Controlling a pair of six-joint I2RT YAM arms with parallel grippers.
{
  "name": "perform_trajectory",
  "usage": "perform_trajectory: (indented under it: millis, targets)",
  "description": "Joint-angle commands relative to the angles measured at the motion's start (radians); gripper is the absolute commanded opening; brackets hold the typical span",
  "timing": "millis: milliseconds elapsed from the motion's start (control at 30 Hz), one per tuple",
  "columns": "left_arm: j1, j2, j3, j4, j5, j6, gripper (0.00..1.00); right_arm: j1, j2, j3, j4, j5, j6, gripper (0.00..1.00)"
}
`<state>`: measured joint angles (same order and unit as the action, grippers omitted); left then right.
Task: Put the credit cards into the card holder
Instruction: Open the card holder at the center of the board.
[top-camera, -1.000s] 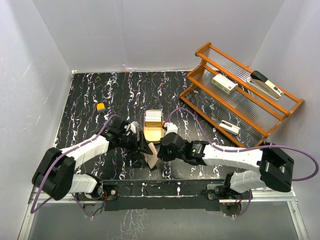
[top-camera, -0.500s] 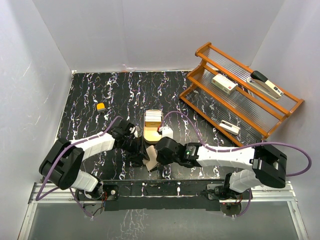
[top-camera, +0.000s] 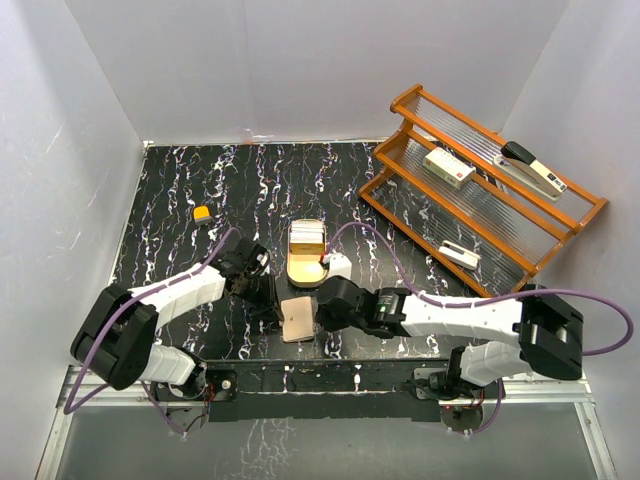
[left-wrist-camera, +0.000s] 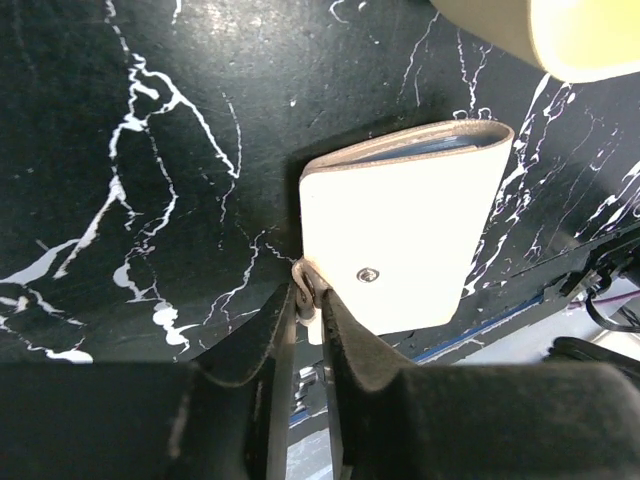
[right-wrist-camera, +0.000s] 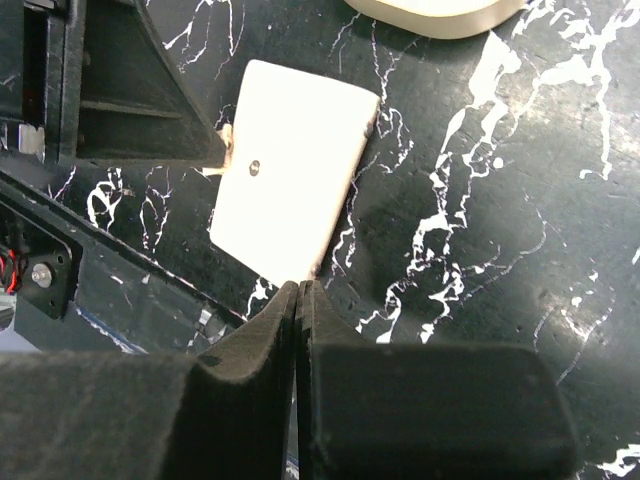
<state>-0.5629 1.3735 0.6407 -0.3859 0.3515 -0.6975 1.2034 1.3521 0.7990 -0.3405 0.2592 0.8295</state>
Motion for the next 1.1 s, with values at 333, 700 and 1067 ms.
perform_trajectory:
  millis: [333, 700, 1067]
  targets:
    - [-0.001, -0.031, -0.038, 0.021, 0.047, -0.01, 0.0, 0.004, 0.007, -0.074, 0.183, 0.049, 0.136, 0.32]
    - [0.0, -0.096, -0.091, 0.108, 0.094, -0.07, 0.05, 0.001, 0.183, 0.013, 0.133, 0.1, 0.101, 0.33]
    - [0.0, -0.107, -0.031, -0.016, 0.024, -0.04, 0.06, -0.004, 0.11, -0.091, 0.06, 0.194, 0.177, 0.1]
